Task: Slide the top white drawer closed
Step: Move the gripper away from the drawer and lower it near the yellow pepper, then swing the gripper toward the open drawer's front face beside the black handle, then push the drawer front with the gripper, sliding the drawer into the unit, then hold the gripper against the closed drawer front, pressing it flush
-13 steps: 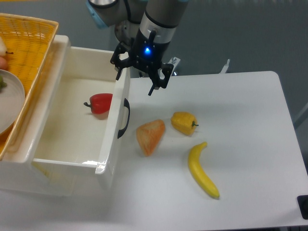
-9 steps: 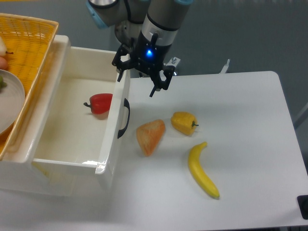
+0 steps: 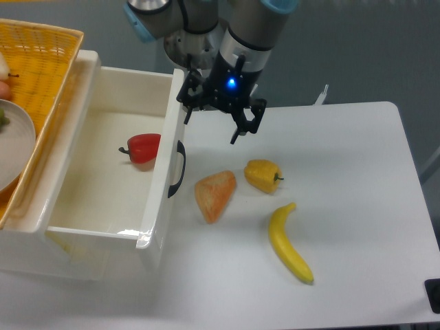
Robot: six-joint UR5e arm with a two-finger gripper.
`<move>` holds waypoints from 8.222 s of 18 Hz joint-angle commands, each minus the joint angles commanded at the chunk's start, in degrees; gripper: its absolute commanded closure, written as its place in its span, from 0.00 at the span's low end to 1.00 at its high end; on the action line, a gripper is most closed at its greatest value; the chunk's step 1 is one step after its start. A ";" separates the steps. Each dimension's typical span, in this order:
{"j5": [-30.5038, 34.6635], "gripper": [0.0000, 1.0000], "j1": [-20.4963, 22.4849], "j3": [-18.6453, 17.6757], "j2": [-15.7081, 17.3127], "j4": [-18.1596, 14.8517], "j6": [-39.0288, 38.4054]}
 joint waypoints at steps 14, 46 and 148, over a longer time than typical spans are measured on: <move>13.89 0.00 -0.35 -3.78 -5.79 9.15 -1.67; 8.45 0.00 -6.59 -2.55 -18.99 9.06 -11.07; 0.44 0.00 -18.98 -2.02 -13.45 5.90 -11.69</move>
